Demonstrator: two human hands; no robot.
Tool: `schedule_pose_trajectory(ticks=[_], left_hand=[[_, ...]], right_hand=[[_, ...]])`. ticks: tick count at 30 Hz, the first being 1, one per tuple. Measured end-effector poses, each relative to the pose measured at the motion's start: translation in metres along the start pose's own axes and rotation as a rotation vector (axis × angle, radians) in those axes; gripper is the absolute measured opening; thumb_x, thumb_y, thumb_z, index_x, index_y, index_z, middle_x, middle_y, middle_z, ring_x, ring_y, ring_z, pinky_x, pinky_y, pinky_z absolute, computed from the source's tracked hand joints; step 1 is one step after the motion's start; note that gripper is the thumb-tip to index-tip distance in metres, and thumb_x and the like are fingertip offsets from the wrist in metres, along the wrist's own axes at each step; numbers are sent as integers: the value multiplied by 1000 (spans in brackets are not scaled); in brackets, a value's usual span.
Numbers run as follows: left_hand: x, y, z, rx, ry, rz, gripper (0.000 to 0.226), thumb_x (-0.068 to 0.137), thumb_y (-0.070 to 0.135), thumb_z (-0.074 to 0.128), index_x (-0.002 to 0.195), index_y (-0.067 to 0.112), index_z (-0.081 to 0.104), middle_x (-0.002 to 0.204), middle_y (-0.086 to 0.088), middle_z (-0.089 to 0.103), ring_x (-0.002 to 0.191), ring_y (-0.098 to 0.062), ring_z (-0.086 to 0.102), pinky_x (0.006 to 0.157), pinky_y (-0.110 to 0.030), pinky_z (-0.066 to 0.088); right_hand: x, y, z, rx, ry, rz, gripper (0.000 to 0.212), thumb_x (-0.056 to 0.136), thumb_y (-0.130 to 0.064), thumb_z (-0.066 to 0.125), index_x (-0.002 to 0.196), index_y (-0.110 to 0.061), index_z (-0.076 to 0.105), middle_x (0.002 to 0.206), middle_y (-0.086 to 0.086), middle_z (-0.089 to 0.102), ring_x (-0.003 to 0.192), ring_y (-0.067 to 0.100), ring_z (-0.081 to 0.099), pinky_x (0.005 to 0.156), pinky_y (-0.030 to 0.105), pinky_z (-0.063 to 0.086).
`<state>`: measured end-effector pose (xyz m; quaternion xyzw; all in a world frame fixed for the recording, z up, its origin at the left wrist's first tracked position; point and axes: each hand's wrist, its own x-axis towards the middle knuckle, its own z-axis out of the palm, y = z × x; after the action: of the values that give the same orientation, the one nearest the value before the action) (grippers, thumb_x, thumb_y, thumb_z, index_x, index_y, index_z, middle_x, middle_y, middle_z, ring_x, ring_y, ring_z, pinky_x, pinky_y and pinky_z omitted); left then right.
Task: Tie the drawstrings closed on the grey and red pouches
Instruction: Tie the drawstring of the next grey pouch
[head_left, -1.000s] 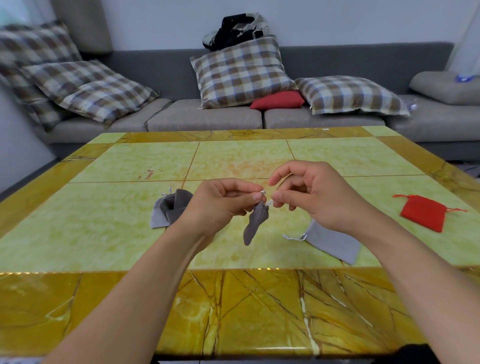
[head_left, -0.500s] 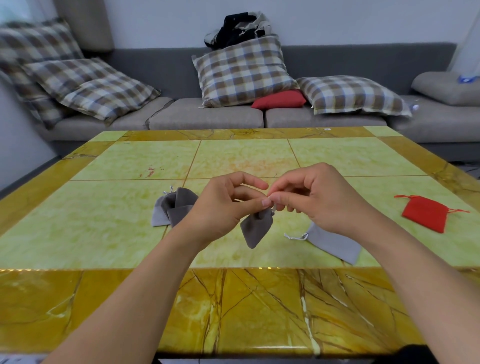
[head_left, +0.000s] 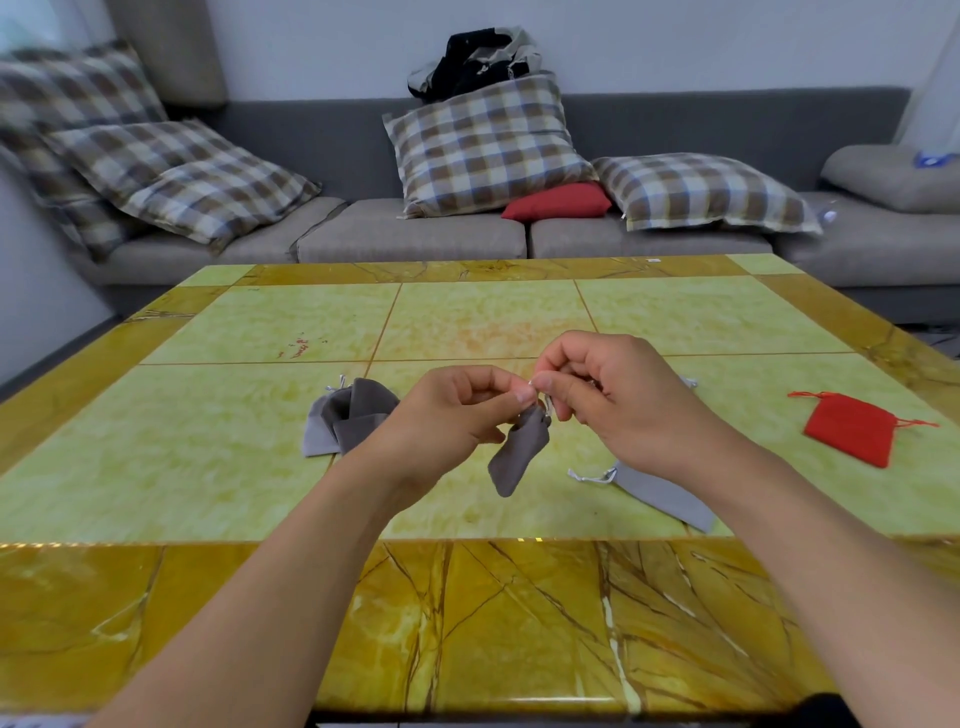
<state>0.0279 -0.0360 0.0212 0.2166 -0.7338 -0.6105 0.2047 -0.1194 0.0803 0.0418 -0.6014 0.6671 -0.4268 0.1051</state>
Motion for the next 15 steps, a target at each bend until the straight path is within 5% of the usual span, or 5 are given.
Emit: schedule_pose_trajectory(ticks=[4,10,15], left_hand=[[-1,3,4,-224,-92,-71,35,97,25,55,111,-5,65,98,-12,69,88,-19,65,82,-28,51],[-1,4,3,-312,-77,-86,43,87,32,63,112,-4,67,99,-13,65,83,-18,59,78,-28,43],[-1,5,2,-260,-65,-84,19,87,27,65,90,9,72,82,-4,71,68,-10,61,62,-19,47]], right_hand=[[2,1,-1,-32,27,-19,12,96,-14,61,85,-13,66,61,-4,63,57,9,55,57,24,43],[1,0,-4,-86,49,-99,10,96,-12,60,87,-10,64,62,1,63,59,13,57,58,23,44],[0,0,-4,23,14,-52,6,96,-12,60,93,-13,65,59,0,62,56,9,55,56,19,42]])
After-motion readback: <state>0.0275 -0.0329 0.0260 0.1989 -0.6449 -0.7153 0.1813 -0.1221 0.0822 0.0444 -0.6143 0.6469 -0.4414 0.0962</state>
